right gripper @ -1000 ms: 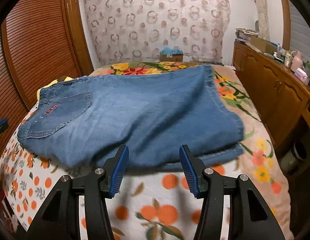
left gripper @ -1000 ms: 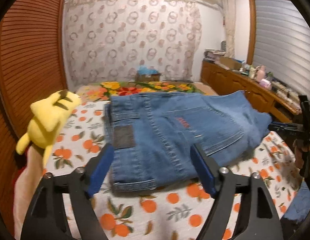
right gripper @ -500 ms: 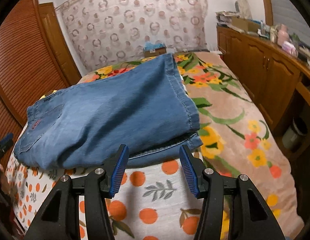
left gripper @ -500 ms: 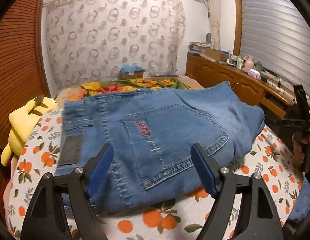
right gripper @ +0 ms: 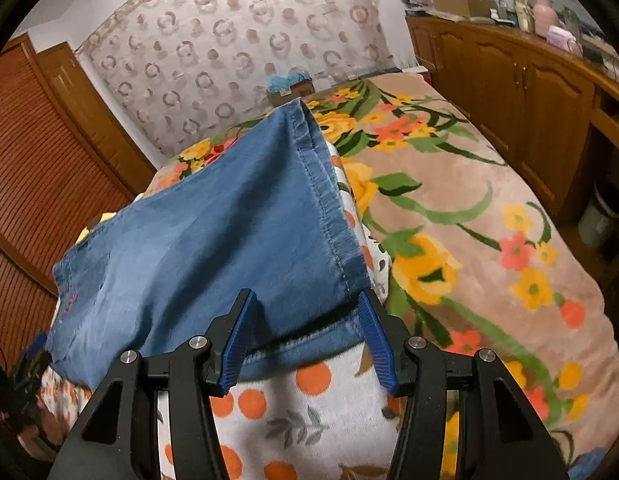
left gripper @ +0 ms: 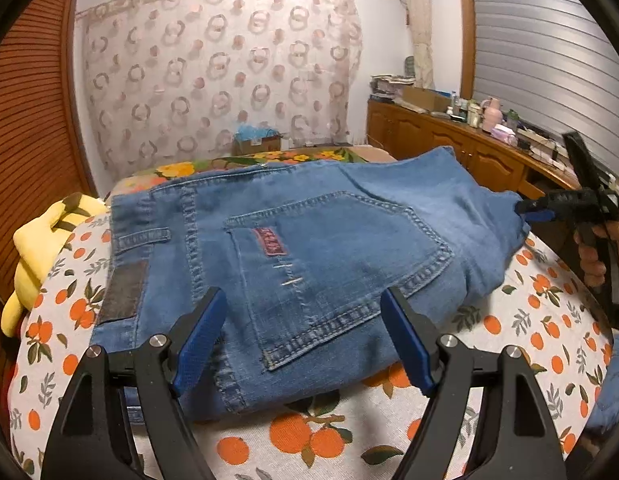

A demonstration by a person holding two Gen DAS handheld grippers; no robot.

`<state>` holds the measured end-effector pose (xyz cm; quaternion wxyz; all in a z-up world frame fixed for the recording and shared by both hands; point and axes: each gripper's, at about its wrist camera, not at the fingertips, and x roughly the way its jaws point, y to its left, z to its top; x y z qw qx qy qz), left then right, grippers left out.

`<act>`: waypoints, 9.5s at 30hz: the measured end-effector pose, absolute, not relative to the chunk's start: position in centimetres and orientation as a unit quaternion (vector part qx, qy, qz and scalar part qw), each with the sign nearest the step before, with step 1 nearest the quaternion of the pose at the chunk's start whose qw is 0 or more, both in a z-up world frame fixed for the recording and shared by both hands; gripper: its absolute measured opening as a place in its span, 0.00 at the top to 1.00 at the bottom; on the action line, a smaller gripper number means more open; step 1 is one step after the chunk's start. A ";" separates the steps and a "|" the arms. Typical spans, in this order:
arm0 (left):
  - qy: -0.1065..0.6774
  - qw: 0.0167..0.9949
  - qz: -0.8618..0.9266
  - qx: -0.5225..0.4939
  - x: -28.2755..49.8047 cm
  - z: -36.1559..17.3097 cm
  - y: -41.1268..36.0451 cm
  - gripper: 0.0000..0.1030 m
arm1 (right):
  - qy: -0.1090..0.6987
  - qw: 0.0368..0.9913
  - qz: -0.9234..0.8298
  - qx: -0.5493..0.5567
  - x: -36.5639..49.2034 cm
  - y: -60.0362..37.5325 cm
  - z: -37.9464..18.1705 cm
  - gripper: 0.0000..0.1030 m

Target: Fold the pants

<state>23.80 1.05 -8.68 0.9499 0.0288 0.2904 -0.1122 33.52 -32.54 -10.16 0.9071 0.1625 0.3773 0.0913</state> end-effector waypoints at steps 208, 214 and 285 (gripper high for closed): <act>0.307 0.950 -0.052 -0.021 16.3 -7.4 13.2 0.54 | 0.333 0.909 0.251 -0.017 17.4 -12.5 -8.1 0.41; 0.300 0.952 -0.064 -0.014 16.9 -6.6 11.5 0.54 | 0.335 0.906 0.259 -0.015 16.8 -11.9 -8.3 0.48; 0.316 0.938 -0.130 0.057 33.2 -9.2 3.2 0.52 | 0.379 0.884 0.256 -0.096 25.3 -11.8 -8.4 0.89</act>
